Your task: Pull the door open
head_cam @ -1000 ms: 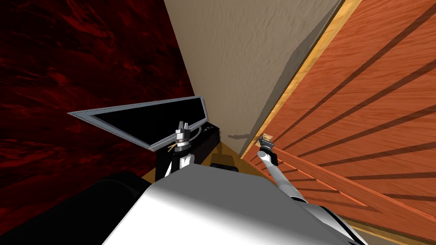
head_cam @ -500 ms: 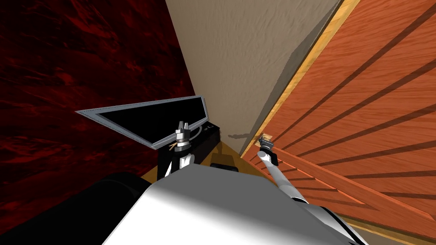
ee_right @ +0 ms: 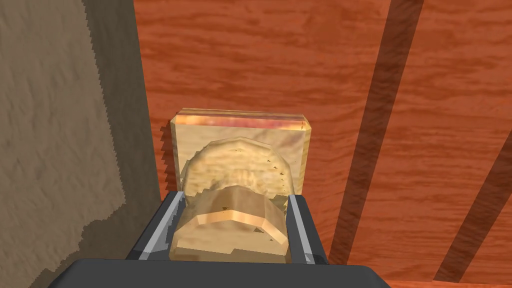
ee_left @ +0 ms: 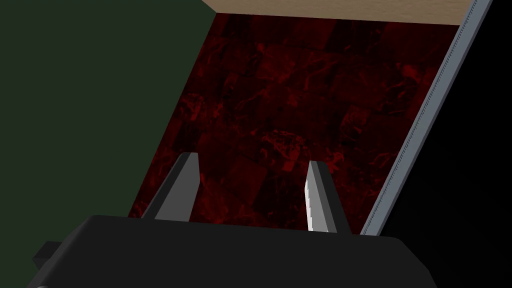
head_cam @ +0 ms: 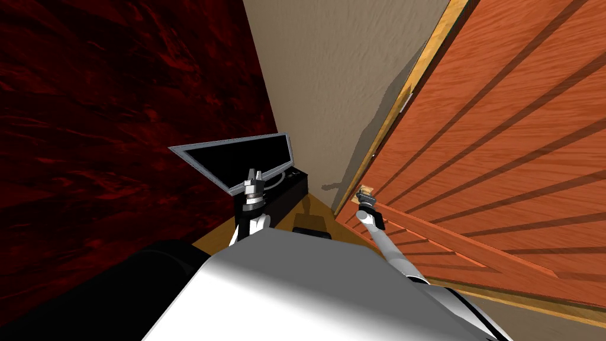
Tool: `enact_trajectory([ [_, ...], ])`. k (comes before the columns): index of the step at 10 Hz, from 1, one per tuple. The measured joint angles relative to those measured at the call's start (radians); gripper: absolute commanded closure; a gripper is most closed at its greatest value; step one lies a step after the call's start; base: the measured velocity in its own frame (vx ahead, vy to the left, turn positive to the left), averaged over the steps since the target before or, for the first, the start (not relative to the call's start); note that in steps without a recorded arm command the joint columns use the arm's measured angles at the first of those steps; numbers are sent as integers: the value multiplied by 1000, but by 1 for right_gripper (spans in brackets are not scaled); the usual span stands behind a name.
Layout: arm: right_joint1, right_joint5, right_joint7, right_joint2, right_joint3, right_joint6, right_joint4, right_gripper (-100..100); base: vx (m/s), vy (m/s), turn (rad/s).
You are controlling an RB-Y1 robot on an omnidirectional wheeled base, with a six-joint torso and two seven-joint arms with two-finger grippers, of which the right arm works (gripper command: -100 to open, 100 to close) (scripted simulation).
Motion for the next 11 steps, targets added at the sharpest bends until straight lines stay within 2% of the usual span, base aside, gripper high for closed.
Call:
enact_trajectory([
  [2, 12, 4, -9, -1, 18, 16, -26, 100, -210, -50, 74],
  [5, 9, 14, -31, -7, 41, 23, -26, 100, -141, 2, 55],
  [9, 17, 25, -64, -31, 76, 23, -42, 100, -228, -29, 109],
  [11, 31, 29, -80, -45, 95, 26, -60, 100, -236, -9, 114],
])
